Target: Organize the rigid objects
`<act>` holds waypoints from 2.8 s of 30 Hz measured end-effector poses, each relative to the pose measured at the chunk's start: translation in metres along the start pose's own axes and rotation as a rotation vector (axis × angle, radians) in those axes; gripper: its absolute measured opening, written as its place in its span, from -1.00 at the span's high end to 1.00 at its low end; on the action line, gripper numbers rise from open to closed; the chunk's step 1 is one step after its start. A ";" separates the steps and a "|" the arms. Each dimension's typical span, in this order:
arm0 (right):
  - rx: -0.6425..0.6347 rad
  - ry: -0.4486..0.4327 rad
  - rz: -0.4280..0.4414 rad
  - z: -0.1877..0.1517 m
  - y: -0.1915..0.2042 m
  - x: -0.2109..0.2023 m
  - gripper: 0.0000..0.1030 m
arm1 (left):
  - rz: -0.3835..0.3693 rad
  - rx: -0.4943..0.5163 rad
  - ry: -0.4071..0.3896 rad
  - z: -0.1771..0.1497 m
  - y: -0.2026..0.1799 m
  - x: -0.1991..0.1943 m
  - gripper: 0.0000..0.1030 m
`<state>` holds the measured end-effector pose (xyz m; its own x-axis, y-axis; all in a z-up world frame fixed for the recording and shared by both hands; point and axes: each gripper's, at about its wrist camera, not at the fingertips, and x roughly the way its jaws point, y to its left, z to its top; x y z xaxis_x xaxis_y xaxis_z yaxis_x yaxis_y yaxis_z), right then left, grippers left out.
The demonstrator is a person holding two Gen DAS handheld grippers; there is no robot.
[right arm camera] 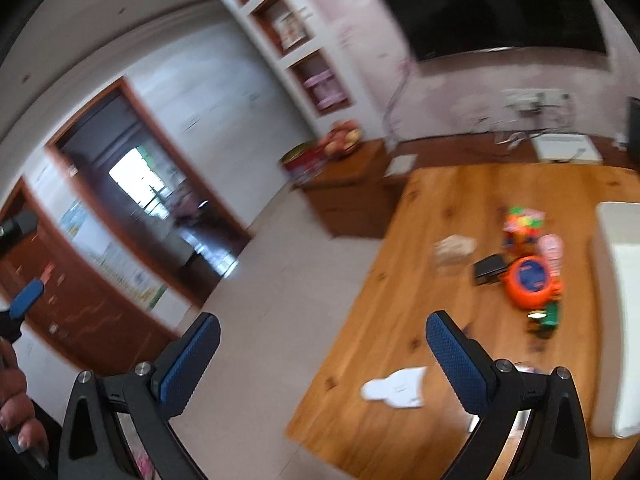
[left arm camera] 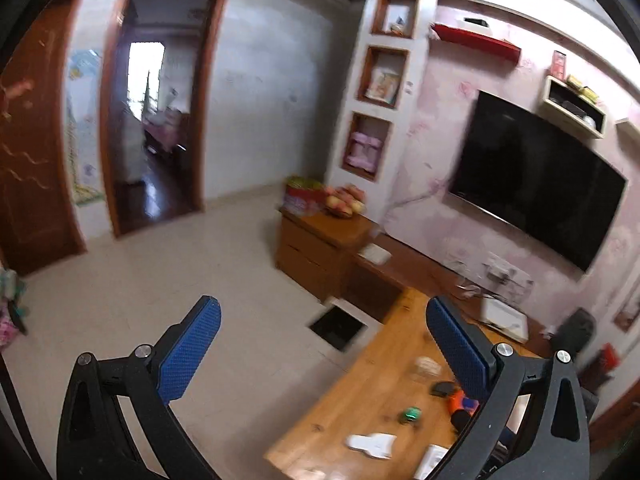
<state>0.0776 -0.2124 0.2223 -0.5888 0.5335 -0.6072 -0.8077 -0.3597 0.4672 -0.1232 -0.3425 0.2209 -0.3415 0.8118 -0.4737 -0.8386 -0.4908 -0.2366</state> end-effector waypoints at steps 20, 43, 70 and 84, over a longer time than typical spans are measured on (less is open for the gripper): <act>0.111 -0.141 -0.571 -0.020 -0.044 -0.118 -1.00 | -0.330 0.505 0.204 -0.020 -0.130 0.026 -0.98; -0.039 -0.225 -0.647 -0.016 0.040 -0.105 -1.00 | -0.355 0.515 0.179 0.020 -0.089 0.006 -0.99; -0.026 -0.175 -0.620 -0.019 -0.019 -0.129 -0.98 | -0.316 0.508 0.132 -0.012 -0.132 -0.026 -0.99; -0.054 -0.137 -0.551 -0.040 -0.039 -0.151 -0.98 | -0.286 0.512 0.121 -0.037 -0.138 -0.063 -0.99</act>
<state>0.1969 -0.3099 0.2696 -0.0733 0.7463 -0.6616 -0.9969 -0.0366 0.0691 0.0303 -0.3379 0.2519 -0.0469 0.8327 -0.5517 -0.9983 -0.0194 0.0556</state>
